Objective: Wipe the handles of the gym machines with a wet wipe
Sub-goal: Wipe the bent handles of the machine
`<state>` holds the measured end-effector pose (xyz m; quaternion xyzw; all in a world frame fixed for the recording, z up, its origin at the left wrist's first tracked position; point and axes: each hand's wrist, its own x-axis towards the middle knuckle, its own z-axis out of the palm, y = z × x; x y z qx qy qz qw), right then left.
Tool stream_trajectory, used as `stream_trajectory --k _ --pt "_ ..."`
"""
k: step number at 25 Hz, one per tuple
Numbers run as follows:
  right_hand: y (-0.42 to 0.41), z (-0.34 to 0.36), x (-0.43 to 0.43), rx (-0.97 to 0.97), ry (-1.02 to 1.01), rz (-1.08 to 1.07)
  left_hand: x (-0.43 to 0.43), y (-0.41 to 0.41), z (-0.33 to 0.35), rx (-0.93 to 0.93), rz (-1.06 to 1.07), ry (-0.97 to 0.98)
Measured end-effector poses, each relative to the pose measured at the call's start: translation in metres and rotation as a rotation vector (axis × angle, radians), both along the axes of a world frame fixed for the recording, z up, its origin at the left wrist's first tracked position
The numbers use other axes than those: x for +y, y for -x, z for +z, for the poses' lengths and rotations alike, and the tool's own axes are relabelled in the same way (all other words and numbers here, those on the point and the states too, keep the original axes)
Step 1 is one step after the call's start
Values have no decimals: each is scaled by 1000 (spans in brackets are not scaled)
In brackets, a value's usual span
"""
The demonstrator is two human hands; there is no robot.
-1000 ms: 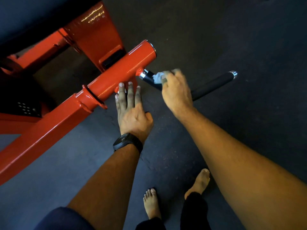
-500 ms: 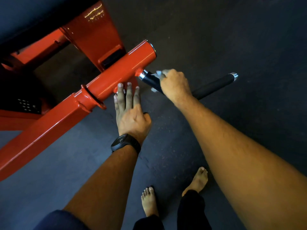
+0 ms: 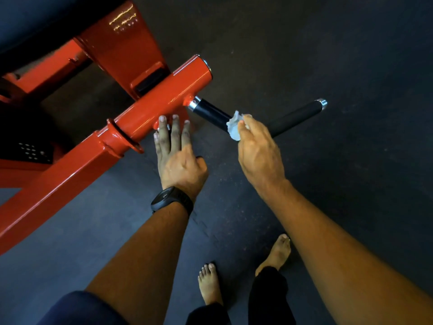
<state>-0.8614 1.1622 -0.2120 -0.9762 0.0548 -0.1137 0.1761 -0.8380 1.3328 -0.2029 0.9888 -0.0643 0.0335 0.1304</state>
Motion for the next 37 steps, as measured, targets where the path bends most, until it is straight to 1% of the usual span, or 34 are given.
stream_trajectory --k 1,5,7,10,12,14,16,18,20,21,23,24,25,27,28,31,32,34,35,36,37 --pt "2 -5 3 -63 14 11 0 0 0 -3 -5 -1" --pt "7 -9 -10 -144 3 83 2 -1 0 9 -26 -42" --pt "14 -10 -18 -90 -13 62 2 0 -1 13 -75 -90" --pt "23 -13 -6 -6 -65 -51 1 1 -3 6 -178 -167" --pt "28 -15 2 -38 -30 -28 1 1 -2 12 -190 -182" --pt "26 -16 -10 -61 70 19 1 1 -2 20 -185 -191" --pt "22 -15 -21 -94 89 -51 1 1 -2 28 -181 -212" --pt "25 -15 -16 -90 22 -95 -1 2 -1 44 -183 -244" --pt "29 -16 -9 -40 -33 -114 -4 2 1 67 -191 -286" --pt "28 -17 -9 -7 -69 -163 -4 2 3 74 -198 -315" --pt "17 -12 -8 27 -196 -367 -5 2 5 76 -231 -337" --pt "14 -8 -2 25 -232 -431 -5 2 6 78 -270 -331" --pt "14 -4 7 1 -237 -450 -5 1 8 71 -326 -331" --pt "17 -1 17 -101 -221 -405 -5 -8 10 5 -459 -380" --pt "13 -3 11 -112 -263 -427 -4 -18 13 -33 -523 -410" --pt "-1 -3 -6 -151 -435 -671 3 -52 19 -82 -656 -462" --pt "-4 -2 -1 -155 -425 -668 4 -58 21 -73 -681 -458" --pt "-1 2 17 -162 -342 -591 6 -60 22 -49 -719 -456" --pt "-1 4 18 -183 -356 -605 7 -59 21 -50 -734 -456" --pt "-4 4 14 -199 -417 -690 7 -59 21 -52 -755 -459" --pt "-8 8 9 -219 -572 -837 7 -59 20 -51 -779 -469"
